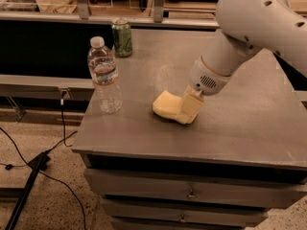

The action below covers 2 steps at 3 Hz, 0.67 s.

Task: Move sponge near water bottle

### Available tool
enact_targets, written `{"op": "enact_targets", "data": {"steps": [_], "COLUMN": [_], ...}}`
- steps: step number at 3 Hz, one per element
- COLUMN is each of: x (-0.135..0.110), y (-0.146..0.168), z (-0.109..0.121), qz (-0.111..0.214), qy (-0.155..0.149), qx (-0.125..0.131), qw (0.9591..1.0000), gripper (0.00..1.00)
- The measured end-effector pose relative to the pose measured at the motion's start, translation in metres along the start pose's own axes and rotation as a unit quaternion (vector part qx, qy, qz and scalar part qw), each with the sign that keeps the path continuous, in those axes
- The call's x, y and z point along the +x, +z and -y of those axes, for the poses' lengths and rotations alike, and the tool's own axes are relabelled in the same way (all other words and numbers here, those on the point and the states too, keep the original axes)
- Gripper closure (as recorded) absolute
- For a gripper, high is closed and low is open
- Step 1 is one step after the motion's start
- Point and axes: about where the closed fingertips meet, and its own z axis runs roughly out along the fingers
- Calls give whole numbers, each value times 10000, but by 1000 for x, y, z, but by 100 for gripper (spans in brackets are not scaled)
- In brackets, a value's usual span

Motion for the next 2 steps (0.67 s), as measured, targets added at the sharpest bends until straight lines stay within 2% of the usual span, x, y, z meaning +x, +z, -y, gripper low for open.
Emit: {"op": "enact_targets", "data": {"steps": [1,2], "x": [-11,-27], "y": [-2,-7], "z": [-9,-16], "qz": [379,747], "qy": [-144,-384], "qx": [-74,-11], "qw": [9992,9965], "gripper": [100,100]}}
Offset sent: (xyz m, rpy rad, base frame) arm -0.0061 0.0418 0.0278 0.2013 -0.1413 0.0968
